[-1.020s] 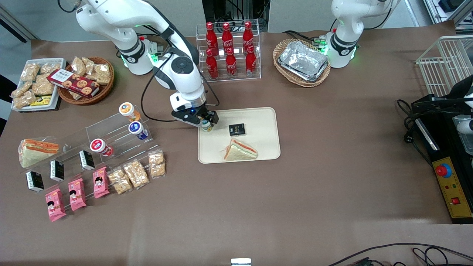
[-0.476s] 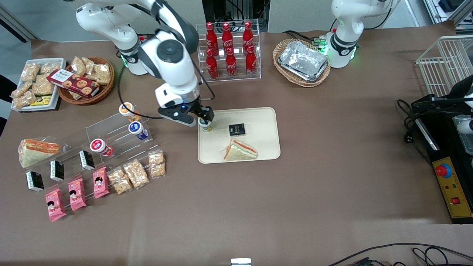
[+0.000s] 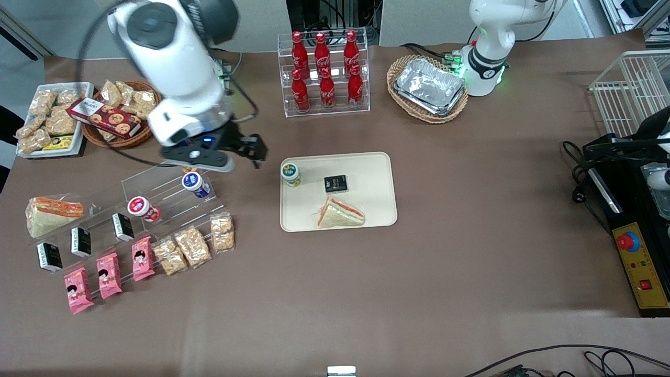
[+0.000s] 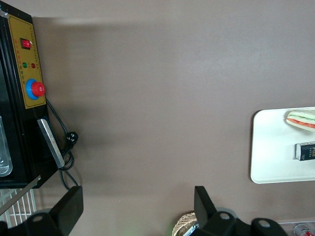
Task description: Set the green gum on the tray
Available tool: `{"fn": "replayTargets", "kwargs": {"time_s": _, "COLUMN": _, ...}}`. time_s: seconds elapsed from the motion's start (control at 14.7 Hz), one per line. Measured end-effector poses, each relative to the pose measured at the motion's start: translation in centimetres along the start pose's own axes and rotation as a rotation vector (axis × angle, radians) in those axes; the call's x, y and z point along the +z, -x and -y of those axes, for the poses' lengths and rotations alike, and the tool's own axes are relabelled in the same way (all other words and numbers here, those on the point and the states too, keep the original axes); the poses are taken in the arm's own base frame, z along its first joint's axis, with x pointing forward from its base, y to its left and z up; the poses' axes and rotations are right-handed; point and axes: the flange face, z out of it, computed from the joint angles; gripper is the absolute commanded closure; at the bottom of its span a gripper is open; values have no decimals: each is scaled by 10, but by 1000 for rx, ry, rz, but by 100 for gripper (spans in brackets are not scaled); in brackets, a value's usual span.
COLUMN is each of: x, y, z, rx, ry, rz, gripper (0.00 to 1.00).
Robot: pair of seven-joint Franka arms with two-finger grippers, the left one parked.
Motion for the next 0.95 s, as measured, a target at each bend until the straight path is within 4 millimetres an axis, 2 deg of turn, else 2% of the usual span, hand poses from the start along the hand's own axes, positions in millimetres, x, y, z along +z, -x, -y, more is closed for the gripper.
{"fn": "replayTargets", "kwargs": {"time_s": 0.14, "x": -9, "y": -30, "z": -37, "rx": -75, "ry": 2, "rz": -11, "gripper": 0}}
{"fn": "replayTargets", "kwargs": {"time_s": 0.41, "x": -9, "y": -87, "z": -137, "rx": -111, "ry": 36, "rz": -16, "gripper": 0}}
{"fn": "replayTargets", "kwargs": {"time_s": 0.54, "x": -9, "y": -100, "z": -175, "rx": -117, "ry": 50, "rz": -13, "gripper": 0}}
{"fn": "replayTargets", "kwargs": {"time_s": 0.95, "x": -19, "y": -117, "z": -252, "rx": -161, "ry": 32, "rz": -9, "gripper": 0}}
